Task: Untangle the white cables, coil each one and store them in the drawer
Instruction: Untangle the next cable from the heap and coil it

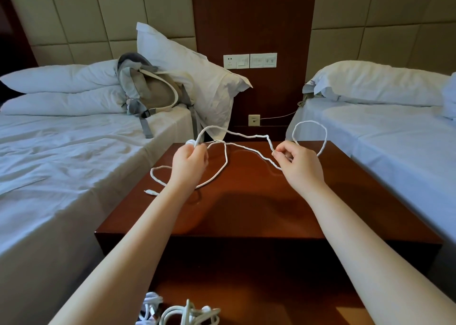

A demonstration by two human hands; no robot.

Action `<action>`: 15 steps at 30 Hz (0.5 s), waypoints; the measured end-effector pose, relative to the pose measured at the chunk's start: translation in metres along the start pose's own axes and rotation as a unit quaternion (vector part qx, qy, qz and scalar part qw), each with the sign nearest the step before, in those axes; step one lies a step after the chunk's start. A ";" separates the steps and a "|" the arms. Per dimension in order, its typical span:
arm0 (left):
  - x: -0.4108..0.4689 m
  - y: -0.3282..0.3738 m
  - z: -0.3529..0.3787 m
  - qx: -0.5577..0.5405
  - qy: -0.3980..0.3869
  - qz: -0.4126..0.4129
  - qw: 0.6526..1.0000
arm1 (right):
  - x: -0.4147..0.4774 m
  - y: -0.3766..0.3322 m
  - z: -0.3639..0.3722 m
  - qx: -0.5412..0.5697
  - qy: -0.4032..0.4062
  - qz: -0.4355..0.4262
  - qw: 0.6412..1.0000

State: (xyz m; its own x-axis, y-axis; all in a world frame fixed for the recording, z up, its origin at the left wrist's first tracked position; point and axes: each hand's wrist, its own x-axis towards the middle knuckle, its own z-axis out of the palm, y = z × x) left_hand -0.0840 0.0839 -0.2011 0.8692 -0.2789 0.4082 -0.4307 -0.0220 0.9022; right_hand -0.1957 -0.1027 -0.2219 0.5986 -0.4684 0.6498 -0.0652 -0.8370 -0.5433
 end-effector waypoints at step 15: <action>0.007 0.041 -0.020 -0.605 -0.099 -0.078 0.786 | -0.003 -0.008 0.005 -0.069 -0.289 -0.033 0.954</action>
State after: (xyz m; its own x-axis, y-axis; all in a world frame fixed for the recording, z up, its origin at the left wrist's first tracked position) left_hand -0.0902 0.1002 -0.1586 0.7827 -0.5098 0.3571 0.3276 0.8252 0.4601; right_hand -0.1932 -0.0933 -0.2226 0.9426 -0.2130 0.2571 -0.0932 -0.9074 -0.4098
